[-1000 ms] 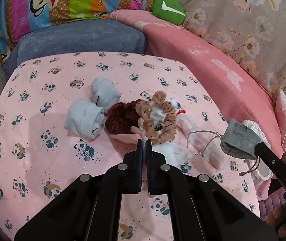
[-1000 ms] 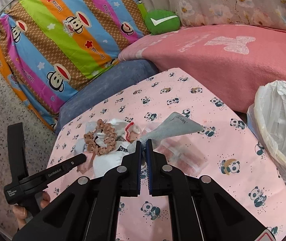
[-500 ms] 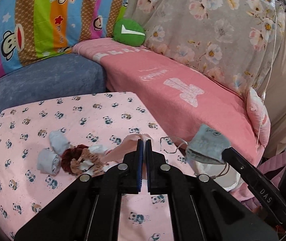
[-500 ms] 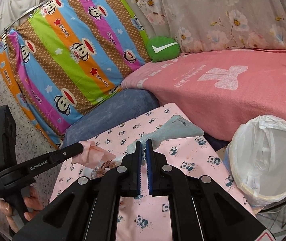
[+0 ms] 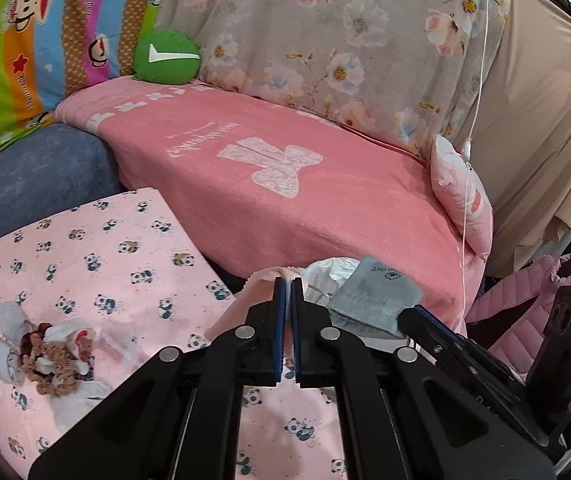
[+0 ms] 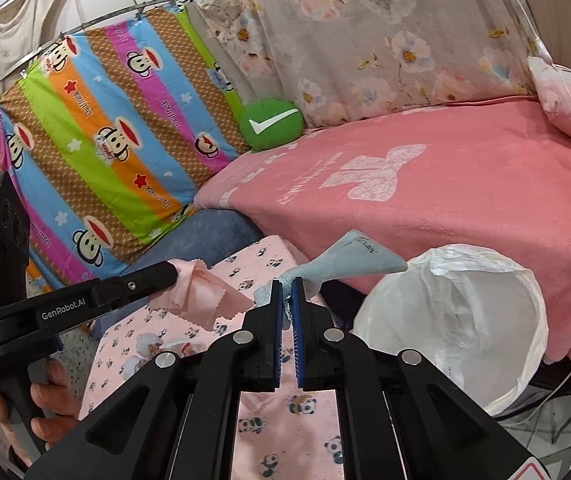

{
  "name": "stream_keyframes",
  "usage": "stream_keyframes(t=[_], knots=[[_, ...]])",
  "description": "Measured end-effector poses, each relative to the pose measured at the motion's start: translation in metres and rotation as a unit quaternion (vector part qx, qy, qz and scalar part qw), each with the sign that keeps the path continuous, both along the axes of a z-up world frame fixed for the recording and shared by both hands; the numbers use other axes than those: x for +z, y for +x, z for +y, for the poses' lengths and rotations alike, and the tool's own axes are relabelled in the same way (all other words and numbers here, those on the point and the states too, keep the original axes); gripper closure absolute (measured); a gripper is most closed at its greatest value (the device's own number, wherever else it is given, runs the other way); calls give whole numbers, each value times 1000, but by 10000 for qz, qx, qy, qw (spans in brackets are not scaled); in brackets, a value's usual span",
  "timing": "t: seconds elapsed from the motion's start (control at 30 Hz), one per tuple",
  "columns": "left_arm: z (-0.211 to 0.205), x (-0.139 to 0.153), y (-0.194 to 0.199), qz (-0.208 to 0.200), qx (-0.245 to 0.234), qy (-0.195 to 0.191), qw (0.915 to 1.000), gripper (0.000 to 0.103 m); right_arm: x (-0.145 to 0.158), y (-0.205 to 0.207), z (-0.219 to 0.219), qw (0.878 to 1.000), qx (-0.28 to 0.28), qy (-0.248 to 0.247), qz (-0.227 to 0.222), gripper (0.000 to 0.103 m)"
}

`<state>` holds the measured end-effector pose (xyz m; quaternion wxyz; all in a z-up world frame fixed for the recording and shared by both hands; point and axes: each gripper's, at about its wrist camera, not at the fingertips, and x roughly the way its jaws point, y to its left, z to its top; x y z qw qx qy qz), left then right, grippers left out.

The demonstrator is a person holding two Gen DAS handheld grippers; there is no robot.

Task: Collect trash
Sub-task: 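Lift and carry the pink cloth and grey pouch in both grippers toward the bin, then open both grippers over the bin to drop the cloth and pouch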

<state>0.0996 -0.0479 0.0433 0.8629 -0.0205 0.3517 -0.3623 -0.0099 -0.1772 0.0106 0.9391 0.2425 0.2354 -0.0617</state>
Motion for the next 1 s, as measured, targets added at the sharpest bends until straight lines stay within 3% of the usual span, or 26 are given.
stream_keyframes(t=[0.3,0.67,0.7,0.77,0.8,0.83,0.93,1.0], knots=[[-75,-20,-13,81,-620,298,9976,100,-32,-15,-56,9982,-499,175,289,96],[-120,-45,-15,379,-970,514,9932,98,-62,-16,-90,9960,-593,355,565,95],[-121,-46,-14,408,-963,531,9931,92,-64,-16,-90,9959,-589,358,582,92],[-120,-48,-14,417,-867,557,9938,68,-66,-17,-90,9955,-637,339,607,90],[-117,-48,-15,379,-769,548,9948,46,-66,-16,-89,9954,-637,350,618,88],[-114,-48,-16,324,-682,501,9959,36,-66,-16,-89,9953,-653,360,611,84],[-106,-46,-16,257,-557,470,9970,34,-65,-18,-85,9954,-679,345,579,69],[-100,-43,-16,199,-440,506,9975,34,-61,-18,-80,9956,-662,329,576,68]])
